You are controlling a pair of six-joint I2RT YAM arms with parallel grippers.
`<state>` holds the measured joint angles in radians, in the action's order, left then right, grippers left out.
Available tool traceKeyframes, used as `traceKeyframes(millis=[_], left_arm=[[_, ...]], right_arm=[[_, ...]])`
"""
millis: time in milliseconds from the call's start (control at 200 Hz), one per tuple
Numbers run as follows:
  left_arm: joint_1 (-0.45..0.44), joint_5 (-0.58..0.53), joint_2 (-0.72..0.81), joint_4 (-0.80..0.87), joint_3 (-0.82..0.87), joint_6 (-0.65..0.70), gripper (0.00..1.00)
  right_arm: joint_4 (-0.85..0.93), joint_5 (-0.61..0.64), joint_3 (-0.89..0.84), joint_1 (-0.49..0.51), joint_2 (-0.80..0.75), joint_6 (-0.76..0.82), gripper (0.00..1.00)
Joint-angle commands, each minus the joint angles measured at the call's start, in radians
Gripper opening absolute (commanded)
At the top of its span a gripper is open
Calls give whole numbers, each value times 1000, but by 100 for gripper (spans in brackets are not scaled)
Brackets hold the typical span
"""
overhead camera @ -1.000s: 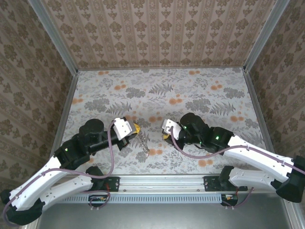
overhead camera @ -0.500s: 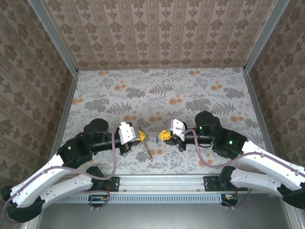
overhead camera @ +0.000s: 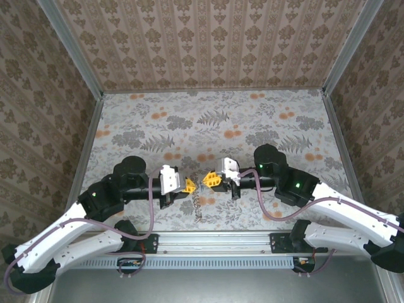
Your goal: Put the keys on the keyring
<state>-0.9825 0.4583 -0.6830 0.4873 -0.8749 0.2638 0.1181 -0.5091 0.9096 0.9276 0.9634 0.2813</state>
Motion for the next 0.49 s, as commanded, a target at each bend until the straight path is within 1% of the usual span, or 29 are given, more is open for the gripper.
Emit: traceKeyframes(millis=[0, 490], left_arm=[[-9, 27, 20, -27, -41, 17, 0], [-9, 19, 37, -42, -29, 12, 0]], right_arm=[[-18, -47, 20, 3, 6, -12, 0], [-21, -56, 12, 7, 18, -18, 0]])
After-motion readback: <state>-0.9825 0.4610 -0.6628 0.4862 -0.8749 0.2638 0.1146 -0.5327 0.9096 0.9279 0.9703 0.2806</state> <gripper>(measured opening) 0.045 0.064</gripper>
